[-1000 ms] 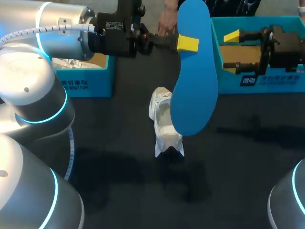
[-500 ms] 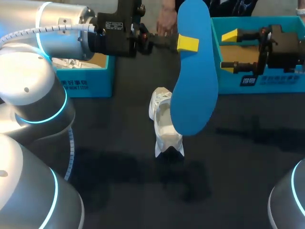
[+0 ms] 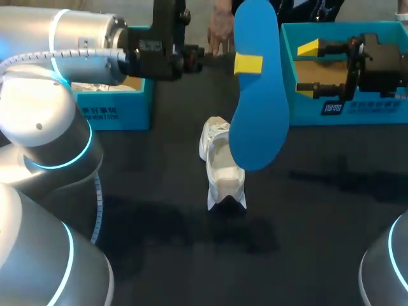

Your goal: Take the shoe out of the shoebox, open the shoe tongue, remove and reinsert the insole, then place the shoe into the shoebox

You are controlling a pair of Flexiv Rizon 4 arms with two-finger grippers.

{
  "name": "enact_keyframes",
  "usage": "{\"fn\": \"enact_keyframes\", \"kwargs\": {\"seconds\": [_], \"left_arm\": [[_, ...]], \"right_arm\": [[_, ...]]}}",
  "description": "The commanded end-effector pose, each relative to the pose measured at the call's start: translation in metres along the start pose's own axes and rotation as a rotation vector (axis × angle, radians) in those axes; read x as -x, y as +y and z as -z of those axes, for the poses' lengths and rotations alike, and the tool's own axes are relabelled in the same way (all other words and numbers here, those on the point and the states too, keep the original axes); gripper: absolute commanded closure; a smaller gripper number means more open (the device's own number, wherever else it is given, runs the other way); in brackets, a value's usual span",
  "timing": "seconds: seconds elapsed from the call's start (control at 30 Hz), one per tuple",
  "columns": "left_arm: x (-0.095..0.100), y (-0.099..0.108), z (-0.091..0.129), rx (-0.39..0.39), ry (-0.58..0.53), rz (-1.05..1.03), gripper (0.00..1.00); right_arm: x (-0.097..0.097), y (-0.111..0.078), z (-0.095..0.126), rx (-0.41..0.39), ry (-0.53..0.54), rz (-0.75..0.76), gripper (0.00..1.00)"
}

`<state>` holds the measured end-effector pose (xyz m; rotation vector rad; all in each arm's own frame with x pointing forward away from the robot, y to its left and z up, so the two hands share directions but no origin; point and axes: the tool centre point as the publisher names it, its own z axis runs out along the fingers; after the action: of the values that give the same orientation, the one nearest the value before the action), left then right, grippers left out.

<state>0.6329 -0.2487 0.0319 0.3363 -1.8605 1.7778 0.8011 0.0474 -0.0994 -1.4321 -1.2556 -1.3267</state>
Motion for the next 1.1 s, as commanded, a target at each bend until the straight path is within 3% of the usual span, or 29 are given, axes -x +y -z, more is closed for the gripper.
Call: {"fn": "enact_keyframes", "kwargs": {"seconds": [0.03,0.23,0.6,0.77,1.1], "left_arm": [[0.005,0.013,0.011,0.099,-0.04,-0.291,1.0],[0.02,0.022,0.017,0.188,-0.093,-0.72,1.0],[0.038,0.018,0.017,0.182,-0.089,-1.205,1.0],[0.044,0.012,0.018,0.183,-0.06,-1.331,1.0],[0.047,0.011,0.019,0.187,-0.07,-1.333,1.0]], "right_arm": [[0.0,0.0,-0.001,0.001,-0.002,0.0,0.0],[0.0,0.0,-0.001,0.001,-0.002,0.0,0.0],[0.0,0.0,-0.001,0.001,-0.002,0.0,0.0],[0.0,0.0,-0.001,0.001,-0.002,0.0,0.0],[0.0,0.0,-0.001,0.001,-0.002,0.0,0.0]]}}
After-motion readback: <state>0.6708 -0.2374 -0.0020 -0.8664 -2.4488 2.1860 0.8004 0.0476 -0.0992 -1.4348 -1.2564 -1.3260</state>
